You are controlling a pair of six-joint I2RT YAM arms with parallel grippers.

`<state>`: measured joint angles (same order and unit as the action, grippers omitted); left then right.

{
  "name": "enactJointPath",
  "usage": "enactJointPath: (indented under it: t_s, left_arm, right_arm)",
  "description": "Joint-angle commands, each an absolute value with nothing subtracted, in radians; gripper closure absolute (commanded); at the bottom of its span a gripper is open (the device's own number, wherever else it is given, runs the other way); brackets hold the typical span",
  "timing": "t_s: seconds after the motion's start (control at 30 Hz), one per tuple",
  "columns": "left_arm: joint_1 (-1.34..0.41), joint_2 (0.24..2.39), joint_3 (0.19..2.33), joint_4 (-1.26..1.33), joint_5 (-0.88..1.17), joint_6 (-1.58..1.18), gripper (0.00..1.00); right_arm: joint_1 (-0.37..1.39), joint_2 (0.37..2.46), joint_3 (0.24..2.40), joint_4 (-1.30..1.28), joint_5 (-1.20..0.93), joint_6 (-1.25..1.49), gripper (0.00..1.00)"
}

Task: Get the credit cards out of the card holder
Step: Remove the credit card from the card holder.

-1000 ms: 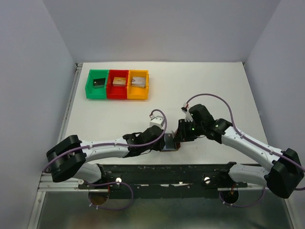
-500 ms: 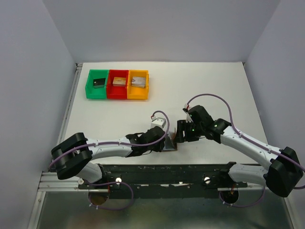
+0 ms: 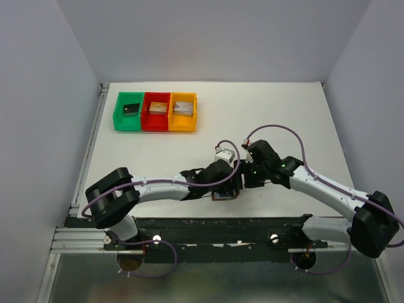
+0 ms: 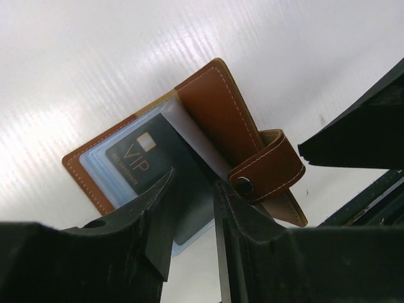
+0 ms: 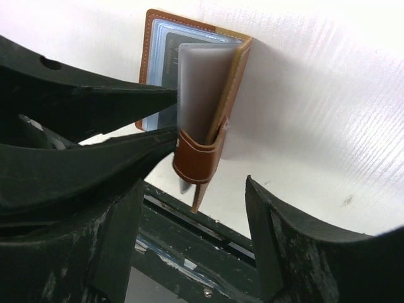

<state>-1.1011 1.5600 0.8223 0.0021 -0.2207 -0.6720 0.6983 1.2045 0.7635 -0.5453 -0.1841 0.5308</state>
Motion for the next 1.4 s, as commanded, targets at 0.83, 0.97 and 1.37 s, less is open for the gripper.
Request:
enactJointPath:
  t_s: [0.83,0.97,1.37]
  left_arm:
    - [-1.063,1.574,0.79,0.104,-0.167,-0.664,0.49]
    - [-1.06,1.589,0.785,0.058,-0.199,-0.678,0.53]
    - [-1.055,1.6,0.739,0.029,-0.265,-0.701,0.62]
  right_arm:
    - [0.692,1.295,0.673,-0.48,-0.058,0.676,0.94]
    - [0.681,1.299,0.635,-0.451,-0.067,0.706,0.99]
    - [0.655,1.321,0.591,-0.416,-0.08,0.727,0.82]
